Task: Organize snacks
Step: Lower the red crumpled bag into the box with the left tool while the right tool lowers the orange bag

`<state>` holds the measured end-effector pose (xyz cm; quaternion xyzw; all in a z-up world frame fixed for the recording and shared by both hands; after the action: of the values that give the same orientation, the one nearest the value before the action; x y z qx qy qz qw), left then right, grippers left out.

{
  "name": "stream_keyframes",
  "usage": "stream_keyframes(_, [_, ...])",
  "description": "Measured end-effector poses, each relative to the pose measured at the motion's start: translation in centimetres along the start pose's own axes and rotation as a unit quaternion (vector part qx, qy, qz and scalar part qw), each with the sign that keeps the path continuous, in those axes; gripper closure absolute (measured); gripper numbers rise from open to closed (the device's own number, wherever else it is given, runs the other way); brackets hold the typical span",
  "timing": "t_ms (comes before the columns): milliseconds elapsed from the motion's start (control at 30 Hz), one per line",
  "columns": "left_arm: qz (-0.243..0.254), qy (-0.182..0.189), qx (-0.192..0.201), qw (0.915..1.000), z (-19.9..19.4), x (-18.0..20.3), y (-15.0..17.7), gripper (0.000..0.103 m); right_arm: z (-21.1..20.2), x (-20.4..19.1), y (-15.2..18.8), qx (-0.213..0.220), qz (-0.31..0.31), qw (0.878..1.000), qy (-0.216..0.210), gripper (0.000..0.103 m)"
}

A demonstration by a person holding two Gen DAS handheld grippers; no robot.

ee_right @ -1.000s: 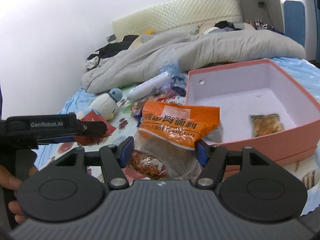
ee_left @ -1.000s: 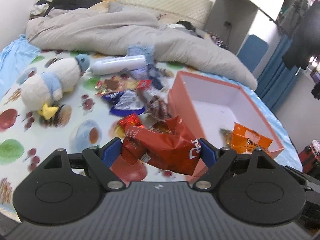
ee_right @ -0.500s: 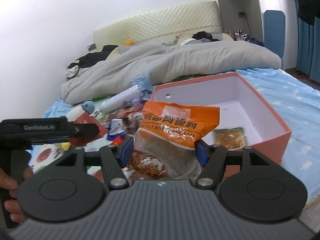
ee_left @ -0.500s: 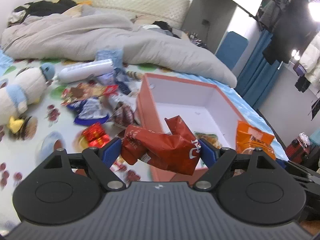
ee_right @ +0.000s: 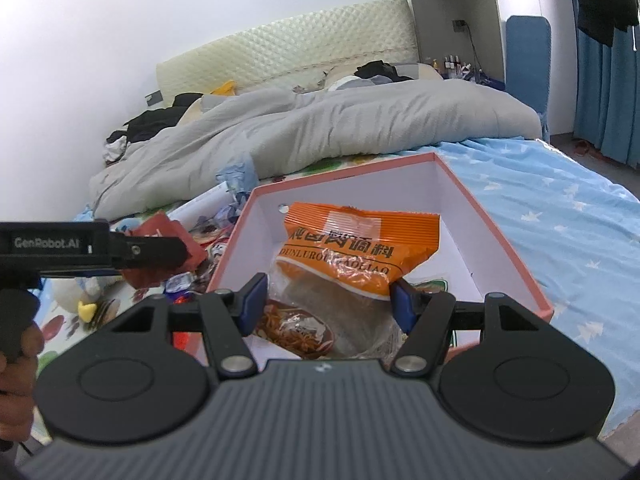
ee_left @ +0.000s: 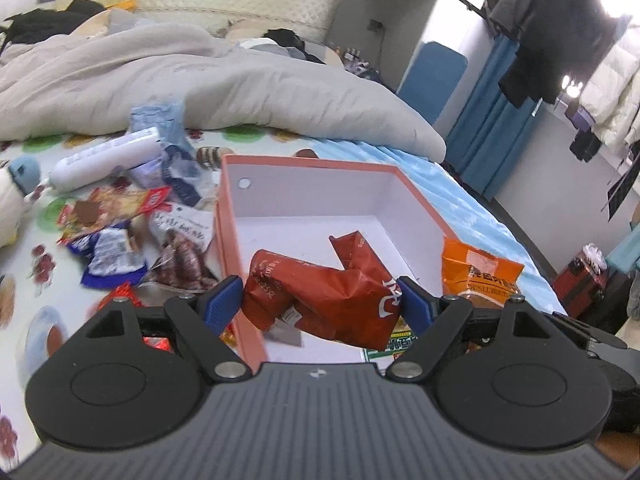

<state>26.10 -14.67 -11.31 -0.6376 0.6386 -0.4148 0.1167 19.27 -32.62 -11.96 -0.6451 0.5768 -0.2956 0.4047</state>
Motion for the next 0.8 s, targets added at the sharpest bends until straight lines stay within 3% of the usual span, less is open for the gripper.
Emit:
stream_keyframes(567, [0.032, 0.008, -0.083, 0.9960, 13.0, 1.0, -3.5, 0.017, 8.2, 5.1, 0.5, -0.060, 0.011, 0.998, 0.016, 0.037])
stream_keyframes(800, [0.019, 0.014, -0.100, 0.9947, 15.4, -0.1, -4.8, 0.016, 10.0, 5.0, 0.8, -0.079, 0.017, 0.997, 0.006, 0.035])
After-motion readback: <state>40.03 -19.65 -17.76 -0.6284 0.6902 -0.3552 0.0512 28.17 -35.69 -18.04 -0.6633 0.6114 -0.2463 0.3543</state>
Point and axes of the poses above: each gripper's, at about its wrist camera, not at the fingertips, and z roughly the way its jaws point, x to its right, y to its underside, the point moved 6 cm from there along z, roughly the way its jaws point, and after that the axes turned 9 degrees about -z, right-handed, at the moved point
